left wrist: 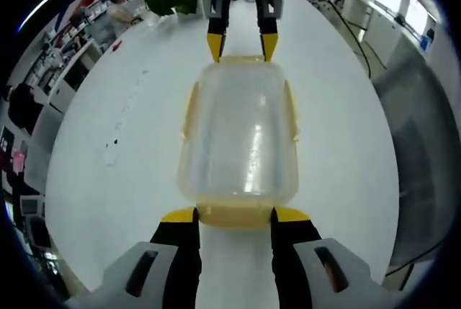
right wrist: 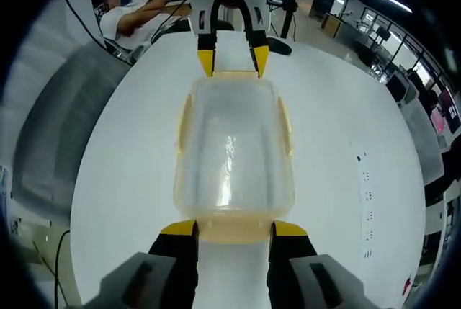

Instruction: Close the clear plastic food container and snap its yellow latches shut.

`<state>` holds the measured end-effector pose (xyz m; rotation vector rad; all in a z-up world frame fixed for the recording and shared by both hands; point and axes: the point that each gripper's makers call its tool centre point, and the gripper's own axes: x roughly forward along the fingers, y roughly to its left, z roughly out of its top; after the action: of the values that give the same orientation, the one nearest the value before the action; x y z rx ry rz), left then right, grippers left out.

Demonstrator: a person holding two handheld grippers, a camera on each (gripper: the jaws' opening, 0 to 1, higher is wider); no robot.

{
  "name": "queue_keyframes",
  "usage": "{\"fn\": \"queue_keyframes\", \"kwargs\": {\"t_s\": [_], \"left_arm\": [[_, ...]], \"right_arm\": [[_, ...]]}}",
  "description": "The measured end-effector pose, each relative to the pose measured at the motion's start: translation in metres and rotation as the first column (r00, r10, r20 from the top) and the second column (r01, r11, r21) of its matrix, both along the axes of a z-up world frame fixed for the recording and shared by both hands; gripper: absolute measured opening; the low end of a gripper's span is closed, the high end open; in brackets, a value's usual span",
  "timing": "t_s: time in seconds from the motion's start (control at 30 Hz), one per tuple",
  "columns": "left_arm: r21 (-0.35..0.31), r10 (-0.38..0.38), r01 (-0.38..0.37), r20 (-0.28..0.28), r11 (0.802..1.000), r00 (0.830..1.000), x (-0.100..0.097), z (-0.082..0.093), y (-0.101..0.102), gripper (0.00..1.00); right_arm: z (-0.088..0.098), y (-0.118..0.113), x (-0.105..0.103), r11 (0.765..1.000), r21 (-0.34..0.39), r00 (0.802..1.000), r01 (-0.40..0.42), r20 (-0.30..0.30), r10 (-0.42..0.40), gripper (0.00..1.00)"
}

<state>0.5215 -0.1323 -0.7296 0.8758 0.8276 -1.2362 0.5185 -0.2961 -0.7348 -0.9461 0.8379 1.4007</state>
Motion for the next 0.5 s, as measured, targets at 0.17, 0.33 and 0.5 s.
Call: {"fn": "queue_keyframes", "kwargs": {"t_s": [0.17, 0.33, 0.5], "left_arm": [[-0.009, -0.004, 0.004, -0.002, 1.0, 1.0, 0.0003, -0.0016, -0.0056, 0.36], [-0.003, -0.006, 0.006, -0.006, 1.0, 1.0, 0.0016, -0.006, -0.0069, 0.36], [-0.001, -0.001, 0.001, -0.01, 1.0, 1.0, 0.0023, -0.0096, -0.0033, 0.36]], "right_arm": [[-0.0015, -0.0061, -0.0007, 1.0, -0.005, 1.0, 0.001, -0.004, -0.001, 0.35], [-0.0055, -0.0065, 0.0008, 1.0, -0.014, 1.0, 0.001, -0.001, -0.001, 0.35], [-0.0078, -0.0037, 0.0013, 1.0, -0.013, 1.0, -0.002, 0.002, 0.002, 0.35]]}}
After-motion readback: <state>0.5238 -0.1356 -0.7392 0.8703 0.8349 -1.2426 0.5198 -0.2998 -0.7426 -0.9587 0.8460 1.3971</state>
